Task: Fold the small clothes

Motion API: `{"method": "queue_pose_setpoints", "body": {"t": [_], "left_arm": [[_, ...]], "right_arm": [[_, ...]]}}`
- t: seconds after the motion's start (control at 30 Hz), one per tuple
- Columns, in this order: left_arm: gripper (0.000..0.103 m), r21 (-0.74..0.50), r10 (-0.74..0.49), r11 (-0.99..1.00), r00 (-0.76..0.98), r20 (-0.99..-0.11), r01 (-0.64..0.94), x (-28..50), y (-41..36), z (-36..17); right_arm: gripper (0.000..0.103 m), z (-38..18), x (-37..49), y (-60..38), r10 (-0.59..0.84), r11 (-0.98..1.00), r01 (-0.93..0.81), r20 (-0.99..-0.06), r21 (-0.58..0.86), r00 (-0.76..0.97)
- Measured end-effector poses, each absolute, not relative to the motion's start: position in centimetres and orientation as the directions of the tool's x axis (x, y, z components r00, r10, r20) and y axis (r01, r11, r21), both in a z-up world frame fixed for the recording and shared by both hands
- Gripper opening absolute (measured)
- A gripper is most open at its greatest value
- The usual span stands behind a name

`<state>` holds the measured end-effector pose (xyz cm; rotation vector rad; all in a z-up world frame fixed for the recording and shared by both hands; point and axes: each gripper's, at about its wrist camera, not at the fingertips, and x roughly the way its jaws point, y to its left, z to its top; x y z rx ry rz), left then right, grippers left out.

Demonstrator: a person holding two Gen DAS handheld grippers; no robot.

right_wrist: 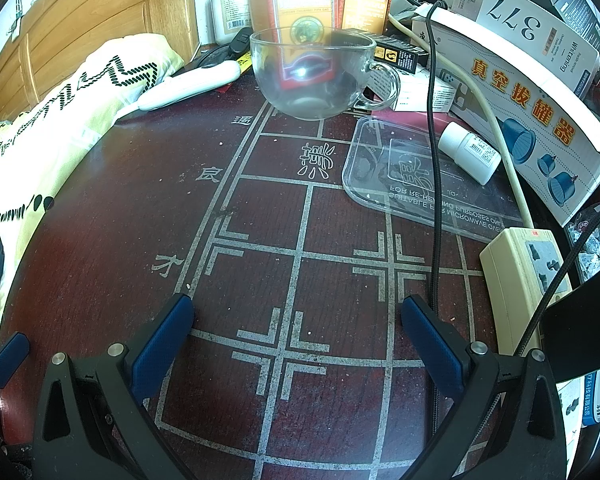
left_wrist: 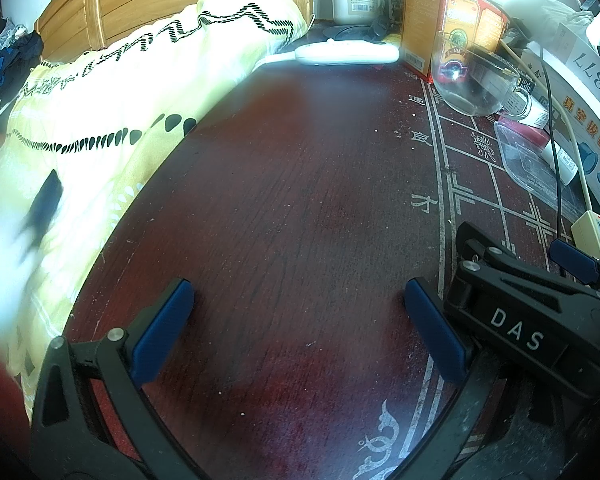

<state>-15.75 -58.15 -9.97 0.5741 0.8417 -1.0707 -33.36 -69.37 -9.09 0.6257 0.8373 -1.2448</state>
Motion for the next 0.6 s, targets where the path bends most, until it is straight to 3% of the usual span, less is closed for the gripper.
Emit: {"method": "queue_pose_setpoints", "body": {"t": [0.6], "left_arm": [[0.103,0.012,-0.520,0.387,0.230,-0.822,0.922,-15.74,-58.19,-9.97]], "right_arm": [[0.103,-9.08,-33.36,-69.37,-0.556,0.225,0.974,-0.825,-0.032,0.102]]}}
